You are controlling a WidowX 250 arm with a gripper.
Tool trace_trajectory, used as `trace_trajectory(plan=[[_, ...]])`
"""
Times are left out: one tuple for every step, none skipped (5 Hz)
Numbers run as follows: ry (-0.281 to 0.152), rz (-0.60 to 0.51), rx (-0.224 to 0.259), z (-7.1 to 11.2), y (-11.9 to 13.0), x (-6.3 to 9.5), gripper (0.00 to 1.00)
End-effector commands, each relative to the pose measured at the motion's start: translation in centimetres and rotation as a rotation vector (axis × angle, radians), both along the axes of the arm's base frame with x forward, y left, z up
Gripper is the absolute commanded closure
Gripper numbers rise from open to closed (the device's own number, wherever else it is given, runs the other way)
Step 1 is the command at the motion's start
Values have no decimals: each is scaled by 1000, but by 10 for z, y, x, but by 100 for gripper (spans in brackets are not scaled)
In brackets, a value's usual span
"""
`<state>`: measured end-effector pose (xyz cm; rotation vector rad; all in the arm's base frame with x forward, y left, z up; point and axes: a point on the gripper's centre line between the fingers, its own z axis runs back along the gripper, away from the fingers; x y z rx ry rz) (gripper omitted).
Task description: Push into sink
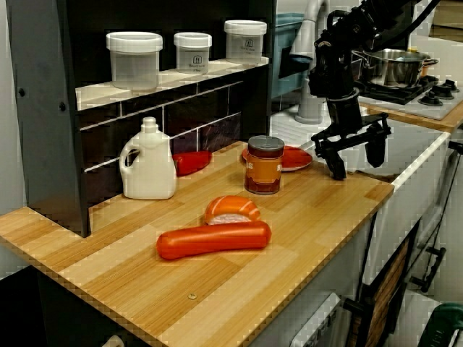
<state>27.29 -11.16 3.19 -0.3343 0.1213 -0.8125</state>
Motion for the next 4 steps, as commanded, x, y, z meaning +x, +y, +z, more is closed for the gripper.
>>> trace_trajectory(plan=[[-33, -1, -7, 7, 0, 2, 0], [-33, -1, -7, 7, 0, 2, 0], [-33, -1, -7, 7, 0, 2, 0], [-33, -1, -7, 7, 0, 2, 0]])
